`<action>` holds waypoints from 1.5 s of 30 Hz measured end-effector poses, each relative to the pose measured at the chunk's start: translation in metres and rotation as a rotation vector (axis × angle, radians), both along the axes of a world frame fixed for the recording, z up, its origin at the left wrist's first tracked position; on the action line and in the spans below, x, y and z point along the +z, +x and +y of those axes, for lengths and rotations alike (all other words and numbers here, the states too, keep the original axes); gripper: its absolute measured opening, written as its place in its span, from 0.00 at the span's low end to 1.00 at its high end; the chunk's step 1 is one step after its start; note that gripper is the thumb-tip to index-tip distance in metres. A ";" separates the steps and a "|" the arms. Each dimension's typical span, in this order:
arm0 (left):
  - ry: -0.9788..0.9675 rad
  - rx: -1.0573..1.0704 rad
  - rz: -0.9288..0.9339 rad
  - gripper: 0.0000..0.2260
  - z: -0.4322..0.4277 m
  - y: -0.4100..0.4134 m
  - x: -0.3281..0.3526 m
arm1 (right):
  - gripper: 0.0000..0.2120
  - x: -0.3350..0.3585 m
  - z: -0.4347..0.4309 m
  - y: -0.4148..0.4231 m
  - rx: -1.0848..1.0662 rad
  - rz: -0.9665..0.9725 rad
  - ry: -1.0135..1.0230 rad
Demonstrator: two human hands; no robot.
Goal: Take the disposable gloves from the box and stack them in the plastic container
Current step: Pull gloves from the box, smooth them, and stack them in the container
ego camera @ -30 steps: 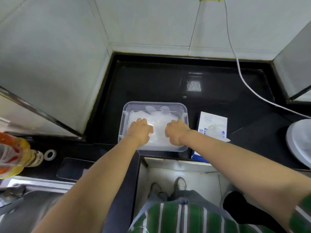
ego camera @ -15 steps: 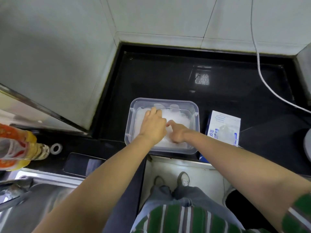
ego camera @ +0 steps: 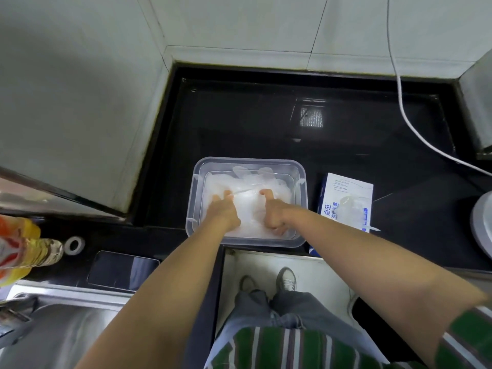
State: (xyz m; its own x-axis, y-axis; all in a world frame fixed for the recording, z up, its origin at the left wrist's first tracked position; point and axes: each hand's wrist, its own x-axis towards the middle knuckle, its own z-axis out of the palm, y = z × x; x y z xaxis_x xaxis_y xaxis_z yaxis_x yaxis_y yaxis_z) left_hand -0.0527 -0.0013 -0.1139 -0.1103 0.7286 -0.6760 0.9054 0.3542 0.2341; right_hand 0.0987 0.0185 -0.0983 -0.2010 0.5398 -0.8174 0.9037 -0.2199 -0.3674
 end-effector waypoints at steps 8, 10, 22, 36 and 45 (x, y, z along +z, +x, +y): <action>0.095 -0.217 0.183 0.15 -0.003 0.010 0.026 | 0.30 0.015 0.003 0.000 0.028 0.049 0.099; 0.174 -0.296 0.273 0.08 -0.005 0.020 0.041 | 0.15 0.030 0.009 0.003 -0.122 0.191 0.242; 0.349 -0.179 -0.090 0.22 -0.002 0.112 0.070 | 0.25 0.071 -0.001 0.141 -0.351 -0.319 0.384; 0.339 -0.128 -0.104 0.17 -0.013 0.139 0.070 | 0.07 0.060 -0.023 0.181 -0.800 0.449 0.534; 0.333 0.471 -0.634 0.29 -0.002 0.136 0.096 | 0.15 0.083 -0.026 0.157 -0.762 0.996 0.386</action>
State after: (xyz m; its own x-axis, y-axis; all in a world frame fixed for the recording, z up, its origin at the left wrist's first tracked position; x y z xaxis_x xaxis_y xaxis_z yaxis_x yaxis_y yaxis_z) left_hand 0.0830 -0.0037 -0.0176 -0.1244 0.8735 -0.4707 0.3440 0.4829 0.8053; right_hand 0.2560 -0.0071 -0.0155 -0.1680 0.9496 -0.2647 -0.0936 -0.2827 -0.9546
